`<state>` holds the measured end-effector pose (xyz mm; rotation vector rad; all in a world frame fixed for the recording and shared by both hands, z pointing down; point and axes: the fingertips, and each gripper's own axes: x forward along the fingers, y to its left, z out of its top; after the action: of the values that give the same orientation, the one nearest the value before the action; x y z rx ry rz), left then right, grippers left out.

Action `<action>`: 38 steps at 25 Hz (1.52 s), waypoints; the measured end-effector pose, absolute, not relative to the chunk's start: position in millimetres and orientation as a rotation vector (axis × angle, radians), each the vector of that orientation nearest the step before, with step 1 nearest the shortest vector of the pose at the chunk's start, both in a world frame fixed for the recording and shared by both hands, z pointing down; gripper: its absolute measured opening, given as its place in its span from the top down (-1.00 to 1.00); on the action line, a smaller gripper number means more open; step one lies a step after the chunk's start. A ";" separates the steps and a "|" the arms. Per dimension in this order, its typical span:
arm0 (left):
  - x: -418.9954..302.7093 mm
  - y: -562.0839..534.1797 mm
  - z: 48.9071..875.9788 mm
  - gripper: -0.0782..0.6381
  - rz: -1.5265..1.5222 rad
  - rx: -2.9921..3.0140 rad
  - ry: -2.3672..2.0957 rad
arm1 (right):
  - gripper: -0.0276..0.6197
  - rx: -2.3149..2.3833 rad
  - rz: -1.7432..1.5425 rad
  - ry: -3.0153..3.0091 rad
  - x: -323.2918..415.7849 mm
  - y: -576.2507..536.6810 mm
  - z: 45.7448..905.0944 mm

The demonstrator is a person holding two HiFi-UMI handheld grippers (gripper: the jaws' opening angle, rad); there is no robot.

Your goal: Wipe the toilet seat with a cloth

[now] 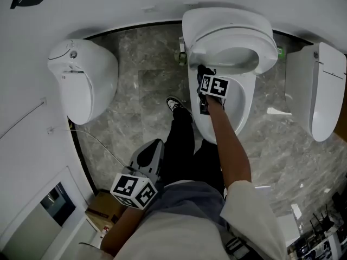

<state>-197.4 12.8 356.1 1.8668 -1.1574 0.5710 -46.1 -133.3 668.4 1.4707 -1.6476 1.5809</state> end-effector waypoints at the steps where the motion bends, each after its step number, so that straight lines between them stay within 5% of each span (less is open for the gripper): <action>1: -196.0 10.8 357.8 0.76 0.579 1.870 -1.152 | 0.60 1.468 1.574 -1.645 -44.7 -132.8 670.1; 38: -190.9 15.2 391.4 0.76 0.717 1.872 -1.070 | 0.61 1.735 1.858 -1.274 51.7 -85.1 759.0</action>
<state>-190.9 15.2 391.4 1.8724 -1.0695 0.7172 51.7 -85.1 759.0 1.7349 -1.2738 1.8576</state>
